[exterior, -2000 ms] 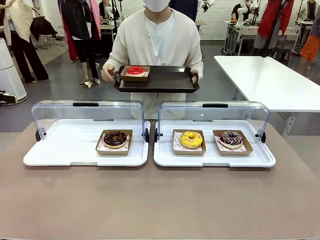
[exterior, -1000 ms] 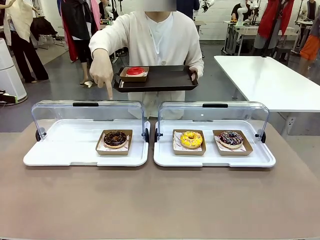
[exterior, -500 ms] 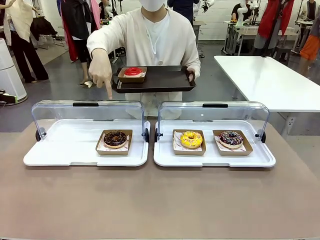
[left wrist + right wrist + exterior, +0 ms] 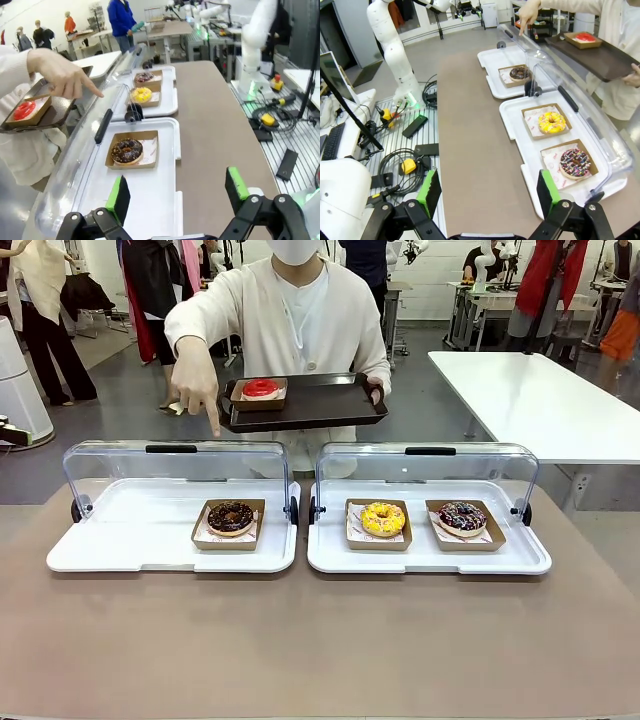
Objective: Provide the desired donut to the person.
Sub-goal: Pick up and lift the Paper togo box containing the Donut pointed at by the person.
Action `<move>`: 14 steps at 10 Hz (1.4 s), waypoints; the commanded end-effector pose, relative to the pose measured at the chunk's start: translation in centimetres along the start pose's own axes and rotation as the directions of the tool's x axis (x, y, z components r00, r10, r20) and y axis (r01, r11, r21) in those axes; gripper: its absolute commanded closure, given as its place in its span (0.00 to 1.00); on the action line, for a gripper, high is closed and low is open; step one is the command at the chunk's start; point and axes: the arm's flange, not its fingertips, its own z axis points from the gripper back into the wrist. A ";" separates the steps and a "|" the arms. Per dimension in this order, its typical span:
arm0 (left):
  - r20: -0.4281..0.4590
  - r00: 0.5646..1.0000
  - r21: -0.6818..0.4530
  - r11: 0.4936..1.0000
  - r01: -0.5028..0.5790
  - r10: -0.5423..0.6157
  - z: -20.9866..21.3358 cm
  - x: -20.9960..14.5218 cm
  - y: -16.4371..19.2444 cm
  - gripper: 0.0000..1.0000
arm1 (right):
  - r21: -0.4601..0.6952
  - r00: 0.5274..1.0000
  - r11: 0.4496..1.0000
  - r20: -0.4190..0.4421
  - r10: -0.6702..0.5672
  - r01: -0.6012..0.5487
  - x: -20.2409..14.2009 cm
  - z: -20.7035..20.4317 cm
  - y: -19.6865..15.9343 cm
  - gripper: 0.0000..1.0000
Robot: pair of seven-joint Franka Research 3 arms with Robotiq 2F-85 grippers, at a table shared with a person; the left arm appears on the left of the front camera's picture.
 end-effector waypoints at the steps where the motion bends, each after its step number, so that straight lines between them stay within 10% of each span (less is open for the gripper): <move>1: -0.213 0.976 -0.062 0.998 0.020 -0.033 -0.1 6.1 -1.0 0.00 | 0.004 1.000 1.000 0.010 0.005 -0.005 0.1 -0.1 0.0 0.00; 4: -0.450 0.892 -0.160 0.987 -0.027 -0.049 -2.3 14.6 -0.4 0.00 | 0.004 1.000 1.000 0.010 0.005 -0.005 0.1 -0.1 0.0 0.00; 7: -0.720 0.692 -0.109 0.992 -0.058 -0.039 -9.5 19.9 1.0 0.00 | 0.004 1.000 1.000 0.010 0.005 -0.005 0.1 -0.1 0.0 0.00; 9: -0.822 0.568 -0.081 0.995 -0.052 -0.037 -16.0 20.9 2.8 0.00 | 0.004 1.000 1.000 0.010 0.005 -0.005 0.1 -0.1 0.0 0.00; 14: -0.904 0.419 -0.083 0.996 0.021 -0.084 -29.3 17.7 5.1 0.00 | 0.004 1.000 1.000 0.010 0.005 -0.005 0.1 -0.1 0.0 0.00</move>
